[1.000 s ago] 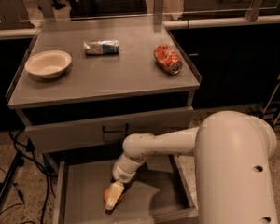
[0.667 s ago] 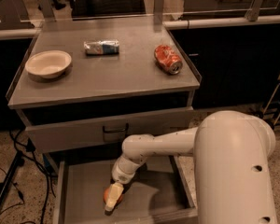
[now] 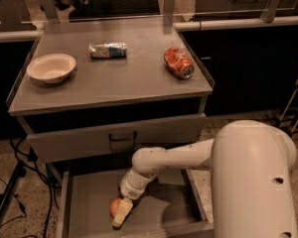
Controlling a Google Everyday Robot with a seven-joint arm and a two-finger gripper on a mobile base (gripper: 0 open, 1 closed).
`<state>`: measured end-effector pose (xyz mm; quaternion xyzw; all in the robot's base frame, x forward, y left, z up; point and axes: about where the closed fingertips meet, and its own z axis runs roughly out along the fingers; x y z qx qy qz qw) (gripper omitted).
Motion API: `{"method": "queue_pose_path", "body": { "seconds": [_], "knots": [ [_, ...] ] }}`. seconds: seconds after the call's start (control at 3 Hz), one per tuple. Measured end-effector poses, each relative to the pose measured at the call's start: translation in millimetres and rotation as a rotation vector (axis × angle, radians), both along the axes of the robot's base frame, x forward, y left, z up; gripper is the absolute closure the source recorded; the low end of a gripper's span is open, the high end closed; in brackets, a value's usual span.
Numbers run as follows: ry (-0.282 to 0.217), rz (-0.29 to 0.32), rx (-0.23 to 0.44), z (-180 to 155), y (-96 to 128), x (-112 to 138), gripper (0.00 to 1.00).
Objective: Pick orange from middle drawer and place on counter
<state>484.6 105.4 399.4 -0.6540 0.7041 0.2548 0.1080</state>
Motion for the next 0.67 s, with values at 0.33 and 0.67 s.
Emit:
{"method": "queue_pose_path", "body": {
  "seconds": [0.33, 0.67],
  "knots": [
    [0.022, 0.016, -0.017, -12.2, 4.2, 0.3, 0.0],
    [0.024, 0.024, -0.02, -16.4, 6.1, -2.2, 0.02]
  ]
}}
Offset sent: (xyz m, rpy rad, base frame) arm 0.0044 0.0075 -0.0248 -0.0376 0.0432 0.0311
